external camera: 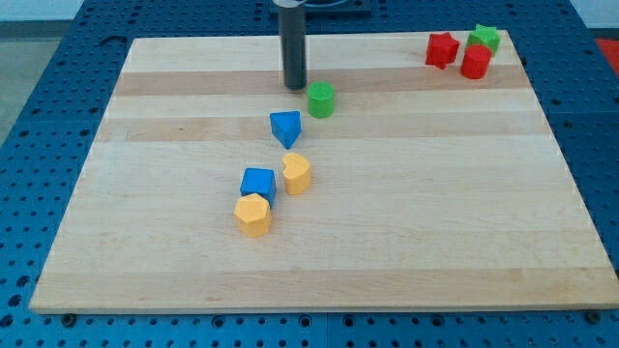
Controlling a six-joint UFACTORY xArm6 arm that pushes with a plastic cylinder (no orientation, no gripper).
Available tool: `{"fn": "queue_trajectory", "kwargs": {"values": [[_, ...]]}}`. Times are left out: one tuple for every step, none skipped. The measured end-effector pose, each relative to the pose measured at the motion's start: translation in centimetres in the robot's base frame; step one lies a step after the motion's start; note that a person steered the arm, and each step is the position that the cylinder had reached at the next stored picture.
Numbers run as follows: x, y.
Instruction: Move the green circle closer to the red star
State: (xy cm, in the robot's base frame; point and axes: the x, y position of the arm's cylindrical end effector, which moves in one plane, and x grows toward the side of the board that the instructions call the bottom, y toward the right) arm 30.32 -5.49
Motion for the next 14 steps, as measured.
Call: {"fn": "queue_trajectory", "kwargs": {"values": [[3.6, -0.7], [4.9, 1.1], [3.9, 5.6], [3.0, 10.4], [3.0, 14.0], [3.0, 15.2], [3.2, 14.0], [2.0, 14.0], [0.2, 16.7], [-0.8, 20.4], [-1.1, 21.8], [-0.6, 21.8], [0.9, 21.8], [0.9, 22.5]]}}
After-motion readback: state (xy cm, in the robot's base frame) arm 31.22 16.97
